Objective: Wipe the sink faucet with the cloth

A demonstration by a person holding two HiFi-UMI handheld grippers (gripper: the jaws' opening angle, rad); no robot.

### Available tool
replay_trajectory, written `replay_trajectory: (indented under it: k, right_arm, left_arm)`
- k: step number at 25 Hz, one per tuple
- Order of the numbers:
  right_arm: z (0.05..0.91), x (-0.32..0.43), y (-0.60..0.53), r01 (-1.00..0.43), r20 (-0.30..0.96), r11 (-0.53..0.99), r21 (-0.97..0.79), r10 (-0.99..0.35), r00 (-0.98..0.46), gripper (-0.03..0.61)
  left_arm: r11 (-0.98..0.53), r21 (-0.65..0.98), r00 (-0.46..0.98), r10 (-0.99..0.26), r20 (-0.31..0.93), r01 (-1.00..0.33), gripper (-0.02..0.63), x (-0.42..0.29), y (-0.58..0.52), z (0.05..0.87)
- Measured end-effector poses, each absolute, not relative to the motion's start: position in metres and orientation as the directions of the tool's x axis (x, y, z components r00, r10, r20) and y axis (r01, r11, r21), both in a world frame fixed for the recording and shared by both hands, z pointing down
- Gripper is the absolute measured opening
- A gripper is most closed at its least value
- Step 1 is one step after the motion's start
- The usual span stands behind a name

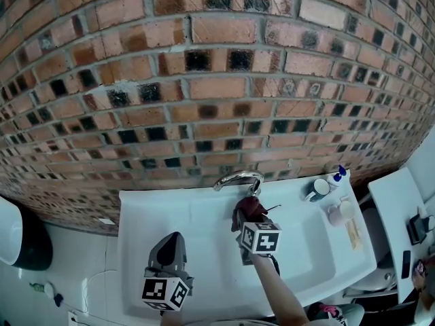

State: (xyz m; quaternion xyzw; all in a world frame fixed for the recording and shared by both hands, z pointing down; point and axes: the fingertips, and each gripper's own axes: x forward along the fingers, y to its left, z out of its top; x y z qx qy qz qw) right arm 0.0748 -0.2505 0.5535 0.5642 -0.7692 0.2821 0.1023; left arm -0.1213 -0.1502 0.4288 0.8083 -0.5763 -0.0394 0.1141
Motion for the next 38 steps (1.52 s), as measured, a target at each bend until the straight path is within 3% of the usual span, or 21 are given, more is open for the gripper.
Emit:
replay_trajectory:
  k: [9, 19, 29, 38]
  right_arm:
    - [0.543, 0.091, -0.261, -0.928, 0.479, 0.196, -0.316, -0.812, -0.334, 0.052]
    - [0.494, 0.103, -0.265, -0.955, 0.42, 0.232, -0.183, -0.86, -0.289, 0.054]
    - [0.414, 0.062, -0.264, -0.928, 0.282, 0.366, -0.061, -0.886, -0.368, 0.054]
    - [0.414, 0.018, -0.255, -0.888, 0.296, 0.443, 0.124, -0.871, -0.392, 0.054]
  left_arm:
    - [-0.321, 0.242, 0.345, -0.937, 0.061, -0.915, 0.005, -0.121, -0.15, 0.439]
    - [-0.322, 0.243, 0.343, -0.938, 0.05, -0.915, 0.005, -0.119, -0.147, 0.431]
    - [-0.309, 0.256, 0.327, -0.945, 0.03, -0.916, 0.005, -0.128, -0.143, 0.425]
    - [-0.306, 0.261, 0.323, -0.946, 0.027, -0.916, 0.005, -0.131, -0.143, 0.424]
